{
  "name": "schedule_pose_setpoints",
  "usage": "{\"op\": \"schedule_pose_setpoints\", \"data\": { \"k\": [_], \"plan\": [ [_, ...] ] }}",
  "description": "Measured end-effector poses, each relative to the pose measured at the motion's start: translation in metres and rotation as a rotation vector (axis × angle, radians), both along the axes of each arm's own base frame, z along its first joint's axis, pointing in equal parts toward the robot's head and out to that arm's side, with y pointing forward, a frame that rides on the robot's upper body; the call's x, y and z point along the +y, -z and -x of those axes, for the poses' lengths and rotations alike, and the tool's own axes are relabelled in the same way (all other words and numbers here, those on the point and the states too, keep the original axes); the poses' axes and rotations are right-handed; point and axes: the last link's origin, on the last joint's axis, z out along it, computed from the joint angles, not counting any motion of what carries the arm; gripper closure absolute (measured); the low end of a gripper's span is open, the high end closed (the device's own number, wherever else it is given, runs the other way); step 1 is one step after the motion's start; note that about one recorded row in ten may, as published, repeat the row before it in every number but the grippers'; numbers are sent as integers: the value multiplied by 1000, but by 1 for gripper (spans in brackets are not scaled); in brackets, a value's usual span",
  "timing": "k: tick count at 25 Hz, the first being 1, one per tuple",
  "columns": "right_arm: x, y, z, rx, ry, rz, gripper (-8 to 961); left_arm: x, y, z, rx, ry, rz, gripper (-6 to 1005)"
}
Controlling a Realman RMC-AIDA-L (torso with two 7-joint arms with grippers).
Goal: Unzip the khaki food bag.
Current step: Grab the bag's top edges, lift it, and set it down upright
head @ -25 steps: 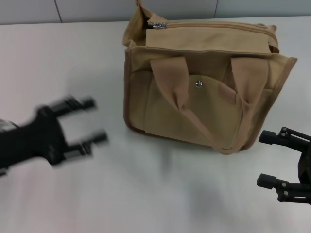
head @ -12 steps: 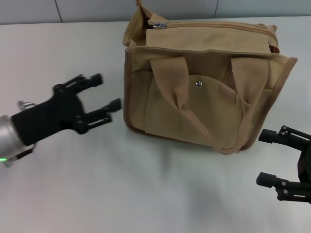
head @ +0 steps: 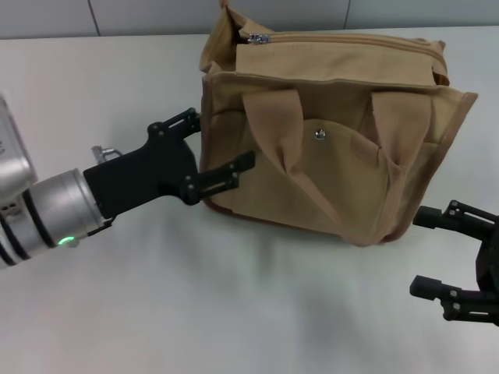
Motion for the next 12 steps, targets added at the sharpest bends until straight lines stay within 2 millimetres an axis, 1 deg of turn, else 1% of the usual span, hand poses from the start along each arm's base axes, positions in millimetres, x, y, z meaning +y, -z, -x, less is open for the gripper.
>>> {"op": "schedule_pose_setpoints", "data": {
  "k": [3,7,12],
  "plan": [
    [0,0,0,1,1,0,111,6,2,-4,-15,-17,-41,202],
    [-1,1,0,4,3,-1,111,8,0,-2,-47,-47,-139,308],
    [-1,1,0,4,4,-1,111,6,0,-1,-49,-42,-136,523]
  ]
}}
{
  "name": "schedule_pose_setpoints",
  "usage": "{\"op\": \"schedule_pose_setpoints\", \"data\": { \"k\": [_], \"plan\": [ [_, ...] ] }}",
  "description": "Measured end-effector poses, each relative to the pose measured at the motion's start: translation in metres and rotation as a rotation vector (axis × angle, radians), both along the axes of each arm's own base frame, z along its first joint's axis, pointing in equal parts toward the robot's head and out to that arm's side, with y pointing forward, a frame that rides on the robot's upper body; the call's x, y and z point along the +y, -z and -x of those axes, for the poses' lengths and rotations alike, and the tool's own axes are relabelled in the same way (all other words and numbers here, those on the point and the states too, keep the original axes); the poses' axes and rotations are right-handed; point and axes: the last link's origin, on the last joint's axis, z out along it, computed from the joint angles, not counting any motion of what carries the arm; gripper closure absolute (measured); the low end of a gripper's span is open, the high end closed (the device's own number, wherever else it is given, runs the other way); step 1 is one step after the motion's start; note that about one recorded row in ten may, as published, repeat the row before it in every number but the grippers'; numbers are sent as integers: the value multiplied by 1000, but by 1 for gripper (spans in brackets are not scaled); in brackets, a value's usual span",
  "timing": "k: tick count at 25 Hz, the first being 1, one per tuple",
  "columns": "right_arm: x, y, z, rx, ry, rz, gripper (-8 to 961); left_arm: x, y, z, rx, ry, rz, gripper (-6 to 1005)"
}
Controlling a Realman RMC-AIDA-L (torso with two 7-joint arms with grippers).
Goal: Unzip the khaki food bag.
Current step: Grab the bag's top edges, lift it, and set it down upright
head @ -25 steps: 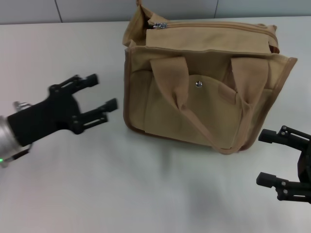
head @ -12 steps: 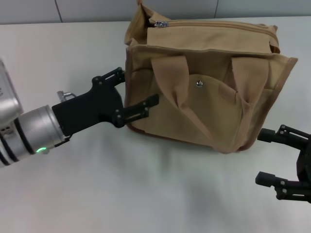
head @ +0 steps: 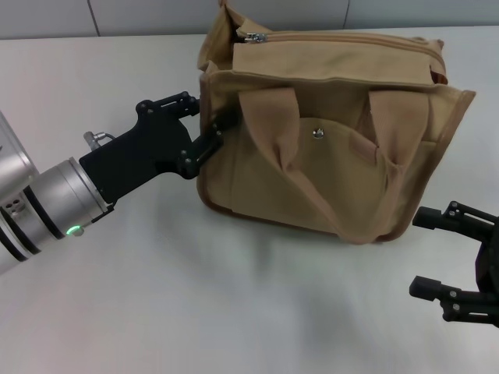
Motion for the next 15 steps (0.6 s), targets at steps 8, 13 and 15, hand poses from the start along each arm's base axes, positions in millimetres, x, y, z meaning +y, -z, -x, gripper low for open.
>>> {"op": "schedule_pose_setpoints", "data": {
  "k": [8,13,15],
  "plan": [
    [0,0,0,2,1,-4,111,0,2,-2,-1,5,1,755],
    [0,-6,-1,29,14,-40,111,0,2,-3,23,39,-29,870],
    [-3,-17,0,93,27,-111,111,1,1,-7,18,59,-32,911]
  ]
}}
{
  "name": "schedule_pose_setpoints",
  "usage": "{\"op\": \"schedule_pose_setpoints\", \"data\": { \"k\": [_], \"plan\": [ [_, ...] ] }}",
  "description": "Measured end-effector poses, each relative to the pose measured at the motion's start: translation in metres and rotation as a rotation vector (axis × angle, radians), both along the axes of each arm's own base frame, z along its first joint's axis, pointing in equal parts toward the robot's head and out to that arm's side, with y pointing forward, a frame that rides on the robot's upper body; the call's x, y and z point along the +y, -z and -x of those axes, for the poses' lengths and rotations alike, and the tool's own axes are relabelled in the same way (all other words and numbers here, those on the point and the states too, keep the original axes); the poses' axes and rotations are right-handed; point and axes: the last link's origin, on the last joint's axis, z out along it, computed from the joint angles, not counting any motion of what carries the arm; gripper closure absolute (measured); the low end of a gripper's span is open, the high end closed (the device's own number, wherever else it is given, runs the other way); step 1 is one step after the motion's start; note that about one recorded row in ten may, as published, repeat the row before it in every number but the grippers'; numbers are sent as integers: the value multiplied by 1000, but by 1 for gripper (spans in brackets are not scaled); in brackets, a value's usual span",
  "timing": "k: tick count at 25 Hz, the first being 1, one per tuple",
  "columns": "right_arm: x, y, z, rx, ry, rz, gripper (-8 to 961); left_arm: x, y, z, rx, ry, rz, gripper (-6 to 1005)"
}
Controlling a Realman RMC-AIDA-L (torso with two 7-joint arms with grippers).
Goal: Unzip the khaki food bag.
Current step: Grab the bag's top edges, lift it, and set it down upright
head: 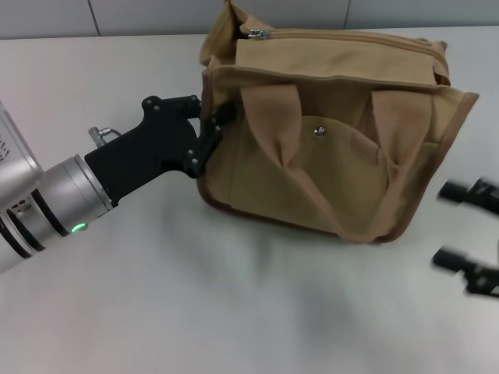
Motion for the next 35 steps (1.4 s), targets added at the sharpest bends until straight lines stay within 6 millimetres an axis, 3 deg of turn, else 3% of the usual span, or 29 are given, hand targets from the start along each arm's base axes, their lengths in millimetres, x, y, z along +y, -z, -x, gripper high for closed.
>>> {"op": "schedule_pose_setpoints", "data": {
  "k": [3,5,10,19,23,28,30,31,35],
  "plan": [
    [-1,-12,-1,61,24,-95,111,1,-3,-5,-12,28,-2,911],
    [0,-28,-3,182,82,-275,111,8,-7,-12,-20,53,-1,911],
    [2,-43,-4,313,126,-457,111,20,-18,-25,-25,101,5,911],
    [21,-40,2,537,218,-654,112,38,-53,-53,-11,250,6,912],
    [38,-35,11,594,230,-647,112,39,-68,-66,-14,313,19,912],
    [71,-25,30,589,220,-579,112,35,-68,-76,19,394,47,911],
    [95,-17,47,534,187,-506,112,31,-65,-82,54,437,67,911],
    [95,-17,47,534,187,-506,112,31,-65,-82,54,437,67,911],
    [130,-6,78,391,100,-375,112,30,-61,-85,81,454,98,911]
  ]
}}
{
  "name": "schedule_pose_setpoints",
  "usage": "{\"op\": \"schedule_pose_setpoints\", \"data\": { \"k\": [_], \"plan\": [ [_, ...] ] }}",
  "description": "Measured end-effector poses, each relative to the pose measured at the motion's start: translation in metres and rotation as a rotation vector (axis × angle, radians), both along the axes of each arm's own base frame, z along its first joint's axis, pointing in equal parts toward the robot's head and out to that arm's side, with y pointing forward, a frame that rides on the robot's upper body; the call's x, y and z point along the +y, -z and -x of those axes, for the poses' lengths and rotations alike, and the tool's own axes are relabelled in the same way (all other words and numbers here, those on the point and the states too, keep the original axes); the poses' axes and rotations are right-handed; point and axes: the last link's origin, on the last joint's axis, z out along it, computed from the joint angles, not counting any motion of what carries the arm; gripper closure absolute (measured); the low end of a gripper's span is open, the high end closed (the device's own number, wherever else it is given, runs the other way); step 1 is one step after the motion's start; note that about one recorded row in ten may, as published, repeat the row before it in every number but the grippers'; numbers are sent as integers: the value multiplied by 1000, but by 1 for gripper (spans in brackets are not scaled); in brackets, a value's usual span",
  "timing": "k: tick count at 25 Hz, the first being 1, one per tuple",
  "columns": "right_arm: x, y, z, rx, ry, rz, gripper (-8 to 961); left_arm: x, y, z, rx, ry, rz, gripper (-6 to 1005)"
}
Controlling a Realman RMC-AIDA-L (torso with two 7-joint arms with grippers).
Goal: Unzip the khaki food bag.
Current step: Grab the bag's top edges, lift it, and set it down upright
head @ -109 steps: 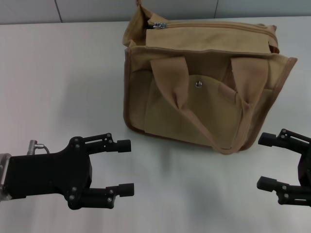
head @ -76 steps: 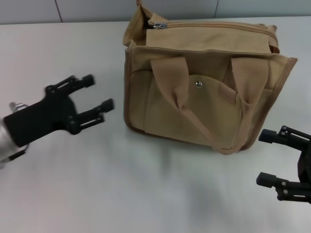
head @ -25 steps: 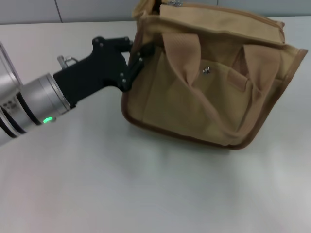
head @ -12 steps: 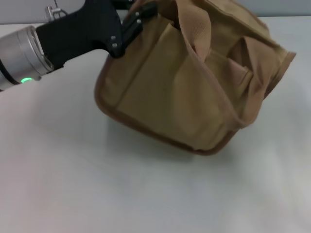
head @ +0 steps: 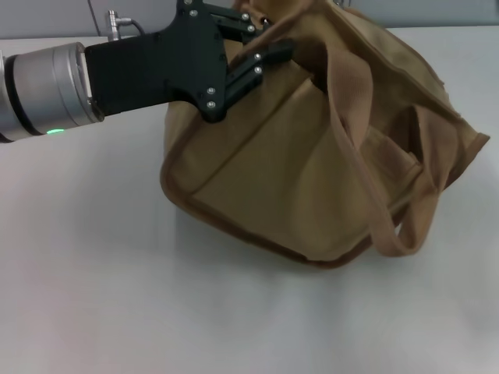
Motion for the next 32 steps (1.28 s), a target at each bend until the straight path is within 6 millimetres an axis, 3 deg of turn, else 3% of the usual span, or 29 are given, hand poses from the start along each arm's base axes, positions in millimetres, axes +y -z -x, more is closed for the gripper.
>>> {"op": "schedule_pose_setpoints", "data": {
  "k": [5,14,18,24,28,32],
  "plan": [
    [22,11,20,-126,-30,135,112,0,1,1,7,-5,3,912],
    [41,23,34,-302,-3,310,112,-3,4,3,19,5,7,912],
    [29,18,31,-431,-6,396,112,-2,4,3,23,5,7,912],
    [3,13,4,-576,72,468,112,0,5,4,31,-1,-11,911],
    [-15,9,-19,-542,130,490,112,-1,4,6,30,-9,-16,911],
    [-31,-1,-32,-367,120,407,112,-3,5,8,33,-1,-20,911]
  ]
}}
